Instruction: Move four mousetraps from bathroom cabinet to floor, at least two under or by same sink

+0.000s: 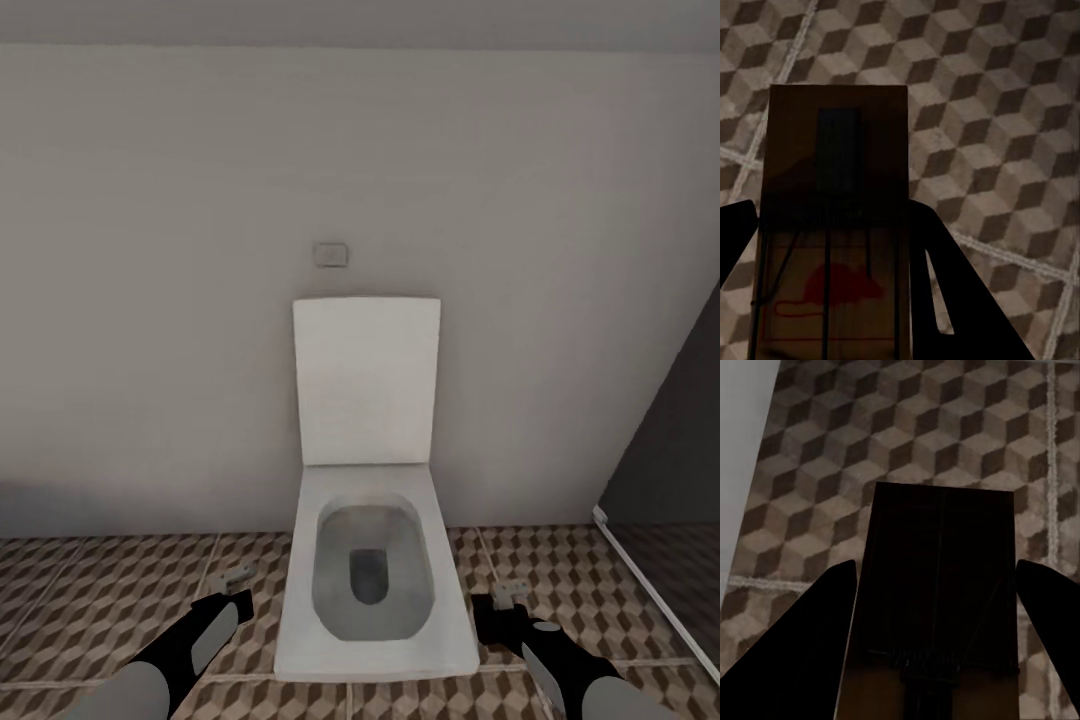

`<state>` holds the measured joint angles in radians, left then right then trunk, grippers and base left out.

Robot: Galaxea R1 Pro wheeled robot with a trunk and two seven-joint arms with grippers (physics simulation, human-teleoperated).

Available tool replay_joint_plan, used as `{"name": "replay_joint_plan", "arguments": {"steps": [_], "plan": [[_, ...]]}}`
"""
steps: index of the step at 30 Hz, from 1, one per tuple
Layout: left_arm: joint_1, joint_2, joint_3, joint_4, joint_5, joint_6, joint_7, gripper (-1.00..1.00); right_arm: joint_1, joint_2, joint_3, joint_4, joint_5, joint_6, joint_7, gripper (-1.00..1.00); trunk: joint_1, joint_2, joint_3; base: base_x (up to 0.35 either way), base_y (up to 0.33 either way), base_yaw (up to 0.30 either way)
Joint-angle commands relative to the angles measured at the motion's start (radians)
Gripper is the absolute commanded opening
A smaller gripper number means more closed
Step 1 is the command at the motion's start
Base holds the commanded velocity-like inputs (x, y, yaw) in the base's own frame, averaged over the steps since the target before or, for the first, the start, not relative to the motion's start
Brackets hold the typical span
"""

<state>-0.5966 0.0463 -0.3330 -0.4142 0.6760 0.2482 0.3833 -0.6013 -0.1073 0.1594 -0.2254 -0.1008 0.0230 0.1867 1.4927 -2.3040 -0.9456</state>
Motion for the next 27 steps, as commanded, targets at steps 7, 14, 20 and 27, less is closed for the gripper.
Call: {"name": "replay_joint_plan", "arguments": {"steps": [7, 14, 20, 27], "plan": [[-0.005, 0.0, 0.004, -0.001, -0.001, 0.002, 0.009, -1.0, -0.001, -0.001, 0.0, 0.0, 0.001, 0.0, -0.002, -1.0, 0.0, 0.0, 0.0, 0.129, -0.037, 0.0], [-0.009, 0.001, 0.007, -0.005, 0.002, 0.004, 0.017, -1.0, -0.002, -0.003, 0.0, -0.01, 0.0, -0.007, -0.001, -1.0, 0.015, -0.028, -0.013, 0.018, -0.005, 0.0], [-0.011, 0.001, 0.008, -0.008, 0.007, 0.005, 0.029, -1.0, -0.002, -0.001, 0.0, -0.042, 0.001, -0.02, -0.002, -1.0, 0.038, -0.07, -0.031, 0.002, -0.001, 0.0], [-0.011, 0.001, 0.008, -0.009, 0.009, 0.006, 0.032, -1.0, -0.002, 0.0, 0.0, -0.057, 0.001, -0.021, -0.003, -1.0, 0.065, -0.119, -0.053, 0.0, 0.0, 0.0]]}}
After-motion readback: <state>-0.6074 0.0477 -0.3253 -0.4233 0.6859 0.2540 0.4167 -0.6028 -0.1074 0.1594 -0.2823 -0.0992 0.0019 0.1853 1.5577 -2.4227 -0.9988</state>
